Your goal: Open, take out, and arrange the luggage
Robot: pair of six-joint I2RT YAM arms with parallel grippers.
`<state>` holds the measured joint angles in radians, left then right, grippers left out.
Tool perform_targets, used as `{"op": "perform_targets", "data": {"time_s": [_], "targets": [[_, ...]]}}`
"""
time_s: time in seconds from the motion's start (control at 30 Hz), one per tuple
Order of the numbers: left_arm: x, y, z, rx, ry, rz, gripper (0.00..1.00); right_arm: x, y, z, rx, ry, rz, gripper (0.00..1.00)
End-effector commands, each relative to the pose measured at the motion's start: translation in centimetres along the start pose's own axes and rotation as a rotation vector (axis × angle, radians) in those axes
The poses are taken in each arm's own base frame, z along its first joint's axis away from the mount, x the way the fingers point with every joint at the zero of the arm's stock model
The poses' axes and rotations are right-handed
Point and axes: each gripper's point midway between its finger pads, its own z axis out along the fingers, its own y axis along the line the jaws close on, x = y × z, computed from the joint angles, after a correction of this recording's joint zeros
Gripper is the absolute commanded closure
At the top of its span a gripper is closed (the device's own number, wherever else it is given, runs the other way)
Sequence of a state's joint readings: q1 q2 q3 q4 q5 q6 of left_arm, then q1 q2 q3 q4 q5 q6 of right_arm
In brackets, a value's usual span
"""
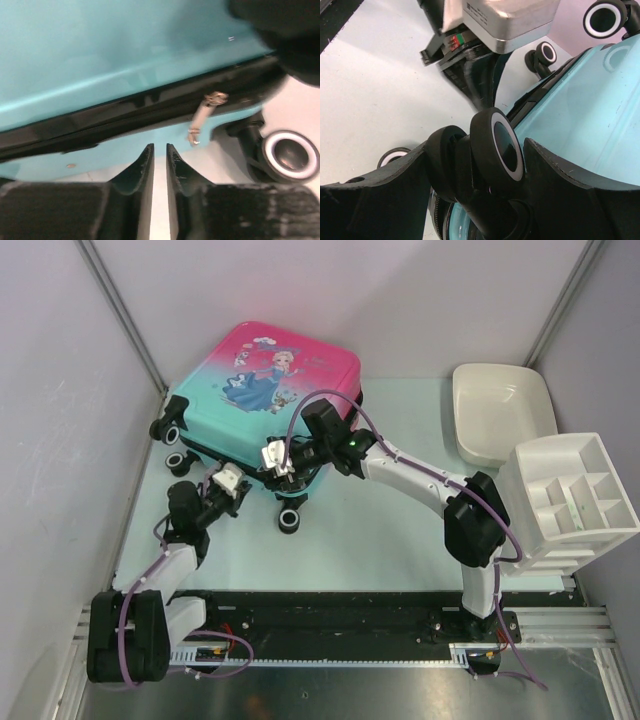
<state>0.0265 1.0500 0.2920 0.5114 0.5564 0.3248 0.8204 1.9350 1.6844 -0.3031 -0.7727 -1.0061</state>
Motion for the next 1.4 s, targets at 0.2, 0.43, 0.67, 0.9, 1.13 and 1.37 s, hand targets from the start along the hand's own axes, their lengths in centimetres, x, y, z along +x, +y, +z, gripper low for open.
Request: {"op": "perform_targets", "data": {"time_s": [0.2, 0.43, 0.67, 0.9, 1.13, 1.37], "targets": [[-1.1, -6.8, 0.9, 0.334, -0.050, 0.061, 0.39, 8.6, -0.5, -5.8, 0.167, 0.252, 0.505, 1.00], [-2.1, -5.4, 3.6, 0.179, -0.066, -0.016, 0.38, 8.5, -0.3, -5.6, 0.163, 0.249, 0.510, 1.00], [-2.1, -3.7, 4.5, 0.085, -0.058, -0.047, 0.48, 8.6, -0.2, -5.0, 0.158, 0.246, 0.515, 1.00], [-1.9, -2.7, 4.5, 0.024, -0.056, -0.082, 0.88, 8.8, 0.1, -4.9, 0.151, 0.255, 0.524, 1.00], [-1.8, -0.4, 3.0, -0.084, -0.079, -0.137, 1.00, 9.0, 0.1, -5.4, 0.156, 0.274, 0.520, 1.00], [2.3, 6.9, -1.0, -0.365, 0.104, -0.144, 1.00, 10.0, 0.4, -7.5, 0.169, 0.316, 0.525, 1.00]]}}
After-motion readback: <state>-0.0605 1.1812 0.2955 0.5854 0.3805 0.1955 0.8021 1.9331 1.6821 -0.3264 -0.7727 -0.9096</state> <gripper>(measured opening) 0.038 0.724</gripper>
